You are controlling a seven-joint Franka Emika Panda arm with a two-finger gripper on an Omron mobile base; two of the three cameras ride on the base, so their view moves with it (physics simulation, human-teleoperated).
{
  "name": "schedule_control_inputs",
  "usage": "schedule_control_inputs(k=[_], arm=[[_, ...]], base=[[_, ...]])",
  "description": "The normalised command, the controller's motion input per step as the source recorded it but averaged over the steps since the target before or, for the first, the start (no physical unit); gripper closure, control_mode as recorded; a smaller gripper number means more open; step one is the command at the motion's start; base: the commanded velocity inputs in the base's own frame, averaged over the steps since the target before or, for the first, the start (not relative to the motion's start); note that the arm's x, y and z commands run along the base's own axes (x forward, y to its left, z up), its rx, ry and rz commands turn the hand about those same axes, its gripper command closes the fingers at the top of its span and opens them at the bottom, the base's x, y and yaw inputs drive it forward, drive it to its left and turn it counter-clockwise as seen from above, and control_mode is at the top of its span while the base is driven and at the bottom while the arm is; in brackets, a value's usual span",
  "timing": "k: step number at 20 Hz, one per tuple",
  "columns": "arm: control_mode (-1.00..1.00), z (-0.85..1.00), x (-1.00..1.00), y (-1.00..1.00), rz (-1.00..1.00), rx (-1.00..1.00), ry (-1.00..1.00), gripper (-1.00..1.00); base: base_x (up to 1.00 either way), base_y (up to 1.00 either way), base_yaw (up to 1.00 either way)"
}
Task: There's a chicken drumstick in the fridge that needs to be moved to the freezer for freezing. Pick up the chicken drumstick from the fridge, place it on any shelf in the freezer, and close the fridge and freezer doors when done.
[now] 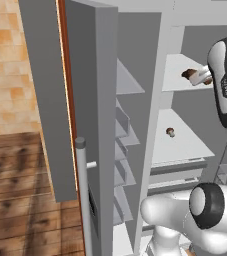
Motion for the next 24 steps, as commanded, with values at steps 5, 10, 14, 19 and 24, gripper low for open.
schedule_control_inputs(k=[5, 10, 14, 19, 24], arm=[[-1.00, 0.10, -0.98, 0.96, 0.00, 0.11, -0.01, 1.00], [-1.00, 0.00, -0.31, 1.00, 0.01, 0.06, -0.02, 1.00], [-1.00, 0.00, 0.15, 0.90, 0.01, 0.00, -0.02, 1.00], [-1.00, 0.00, 0.42, 0.64, 0.05, -0.05, -0.06, 1.00], [-1.00, 0.00, 0.68, 0.21, 0.03, -0.15, 0.01, 1.00]], base=[[0.00, 0.00, 0.00], [0.00, 0.00, 0.00], [0.00, 0.00, 0.00], [0.00, 0.00, 0.00], [0.00, 0.00, 0.00]])
